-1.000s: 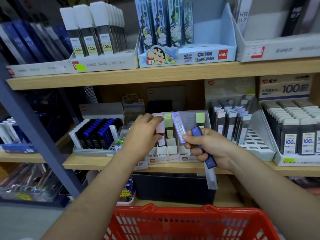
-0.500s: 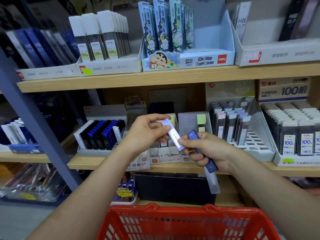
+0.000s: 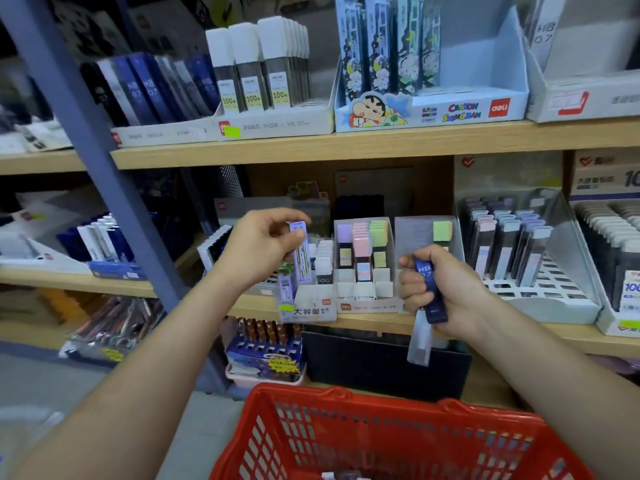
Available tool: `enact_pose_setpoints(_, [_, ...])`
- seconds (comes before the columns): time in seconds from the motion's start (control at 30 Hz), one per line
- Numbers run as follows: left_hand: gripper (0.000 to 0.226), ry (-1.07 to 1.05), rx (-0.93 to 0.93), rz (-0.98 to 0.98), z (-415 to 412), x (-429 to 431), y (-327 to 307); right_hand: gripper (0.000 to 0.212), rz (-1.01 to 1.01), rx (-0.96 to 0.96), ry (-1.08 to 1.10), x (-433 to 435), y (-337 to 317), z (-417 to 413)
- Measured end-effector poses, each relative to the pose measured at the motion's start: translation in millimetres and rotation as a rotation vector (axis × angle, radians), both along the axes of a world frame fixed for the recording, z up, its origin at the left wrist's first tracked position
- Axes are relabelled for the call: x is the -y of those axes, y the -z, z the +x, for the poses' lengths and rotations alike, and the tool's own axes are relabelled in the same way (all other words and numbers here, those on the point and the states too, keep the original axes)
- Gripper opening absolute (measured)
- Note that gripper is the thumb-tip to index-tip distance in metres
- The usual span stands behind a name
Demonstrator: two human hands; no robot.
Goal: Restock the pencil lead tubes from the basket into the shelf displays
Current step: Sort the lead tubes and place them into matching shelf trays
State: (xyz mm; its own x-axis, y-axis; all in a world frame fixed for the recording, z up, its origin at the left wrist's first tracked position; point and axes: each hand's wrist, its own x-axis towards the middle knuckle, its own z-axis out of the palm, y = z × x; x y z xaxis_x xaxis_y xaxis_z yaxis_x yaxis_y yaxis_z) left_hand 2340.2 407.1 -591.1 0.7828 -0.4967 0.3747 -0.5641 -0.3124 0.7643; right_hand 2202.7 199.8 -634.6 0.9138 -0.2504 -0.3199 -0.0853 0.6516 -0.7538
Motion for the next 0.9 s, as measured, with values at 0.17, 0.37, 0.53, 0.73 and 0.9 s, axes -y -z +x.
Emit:
enact_pose_setpoints(0.17, [0.017, -0.067, 0.081, 0.142, 0.6, -29.1, 10.0, 0.023, -0.022, 0.016, -0.031, -20.9, 3.4, 12.0])
enact_pose_setpoints(0.37, [0.021, -0.079, 0.056, 0.14, 6.1, -36.5, 28.2, 0.022, 0.06, 0.019, -0.013, -37.4, 6.8, 22.1])
enact_pose_setpoints(0.53, [0.027, -0.086, 0.166, 0.222, 9.8, -31.6, 46.6, 0.026, 0.117, 0.024, 0.023, -47.9, 6.9, 27.5])
enact_pose_setpoints(0.73, [0.036, -0.169, 0.304, 0.36, 6.8, -27.2, 54.6, 0.032, 0.248, 0.076, 0.036, -50.6, 2.6, 32.3])
enact_pose_setpoints(0.9, [0.009, 0.094, -0.112, 0.137, -48.4, 1.1, 34.2, 0.026, 0.294, 0.145, 0.098, -52.4, -4.0, 31.3])
